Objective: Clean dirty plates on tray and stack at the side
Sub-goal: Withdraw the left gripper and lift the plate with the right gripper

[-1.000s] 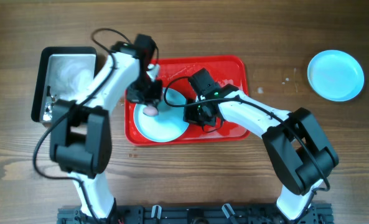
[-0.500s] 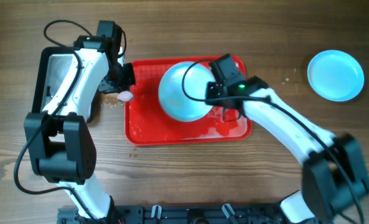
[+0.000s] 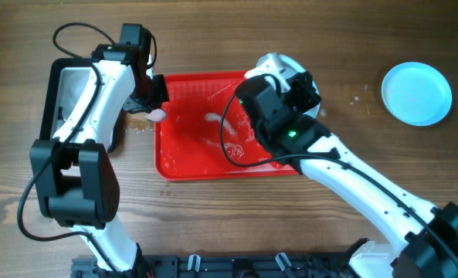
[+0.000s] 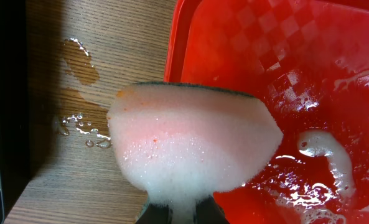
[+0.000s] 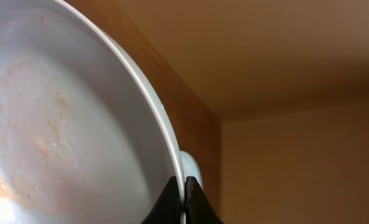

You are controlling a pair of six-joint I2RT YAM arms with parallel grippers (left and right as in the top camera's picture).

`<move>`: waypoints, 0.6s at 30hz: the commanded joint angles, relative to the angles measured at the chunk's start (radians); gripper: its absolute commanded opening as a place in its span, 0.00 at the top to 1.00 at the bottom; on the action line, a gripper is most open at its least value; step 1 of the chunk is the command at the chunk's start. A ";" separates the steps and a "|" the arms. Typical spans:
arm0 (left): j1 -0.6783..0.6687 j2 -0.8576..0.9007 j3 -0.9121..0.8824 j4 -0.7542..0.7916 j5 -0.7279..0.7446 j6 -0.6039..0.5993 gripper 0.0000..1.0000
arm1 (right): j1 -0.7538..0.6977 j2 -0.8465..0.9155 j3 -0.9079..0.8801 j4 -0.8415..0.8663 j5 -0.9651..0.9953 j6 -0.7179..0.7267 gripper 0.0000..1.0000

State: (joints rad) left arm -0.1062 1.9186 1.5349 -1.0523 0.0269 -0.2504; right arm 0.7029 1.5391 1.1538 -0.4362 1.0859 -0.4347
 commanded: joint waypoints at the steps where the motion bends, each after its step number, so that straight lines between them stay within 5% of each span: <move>1: 0.002 -0.018 0.016 0.003 -0.002 -0.020 0.96 | 0.024 0.058 0.017 -0.003 0.060 -0.159 0.96; 10: 0.002 -0.018 0.016 0.002 -0.002 -0.019 0.96 | 0.037 0.086 0.017 0.024 0.144 0.078 0.96; 18: 0.002 -0.018 0.016 0.002 -0.002 -0.020 0.96 | 0.079 0.092 0.016 -0.126 -0.059 0.417 0.96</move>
State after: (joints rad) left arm -0.1062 1.9186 1.5349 -1.0519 0.0269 -0.2535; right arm 0.7822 1.6131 1.1553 -0.5079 1.1305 -0.2008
